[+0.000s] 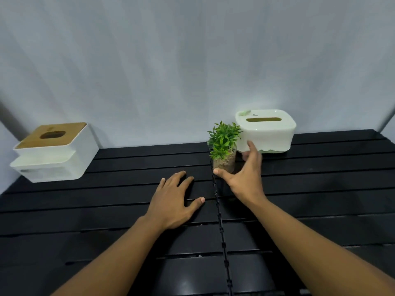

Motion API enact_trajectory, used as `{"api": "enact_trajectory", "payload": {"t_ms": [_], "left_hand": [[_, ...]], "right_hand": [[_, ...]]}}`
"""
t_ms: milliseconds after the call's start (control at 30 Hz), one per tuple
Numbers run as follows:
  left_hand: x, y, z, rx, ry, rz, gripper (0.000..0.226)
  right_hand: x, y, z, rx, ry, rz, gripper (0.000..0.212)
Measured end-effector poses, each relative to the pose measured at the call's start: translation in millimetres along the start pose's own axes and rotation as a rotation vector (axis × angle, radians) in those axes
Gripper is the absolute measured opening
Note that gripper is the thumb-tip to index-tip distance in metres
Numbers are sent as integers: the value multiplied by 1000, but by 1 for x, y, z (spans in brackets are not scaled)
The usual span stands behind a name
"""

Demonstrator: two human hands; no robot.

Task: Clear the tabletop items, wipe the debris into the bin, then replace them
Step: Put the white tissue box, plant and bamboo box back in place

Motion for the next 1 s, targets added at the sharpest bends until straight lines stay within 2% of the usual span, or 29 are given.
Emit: {"api": "enact_trajectory", "payload": {"t_ms": [67,133,200,267,367,433,533,633,867,1000], "left_hand": [[-17,12,16,6,27,-5,88],[-40,26,34,16,67,-16,87],[-69,41,53,28,126,-17,84],[-101,57,73,46,188,-16,78],[-152,86,104,109,276,-29,73],[-189,107,124,168,339,-18,75],[-244,137,145,268,443,52,85],[-295,160,153,353,524,170,97],[-371,203,123,550,415,309,112],[-403,201,103,551,403,528,119]], "right_hand": [[-12,9,22,132,-19,81,103],[-36,6,45,205,50,69,85],[-69,-16,64,178,196,47,69],[-101,-50,82,125,305,28,65],[-144,-102,96,59,350,-11,69],[-170,-146,98,-67,358,-16,72],[-203,-210,95,-235,358,-8,82],[-229,-265,91,-327,381,-29,91],[-264,-339,66,-380,481,-34,112],[-264,-364,52,-399,466,-76,119]]}}
Point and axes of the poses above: each hand's wrist, its own z-axis away from the middle knuckle, its own y-axis out of the back of the hand, x = y × z, the point moved 9 cm from there along -z, towards the middle knuckle, and after that the axes turned 10 degrees about z, right-handed, at the moved point
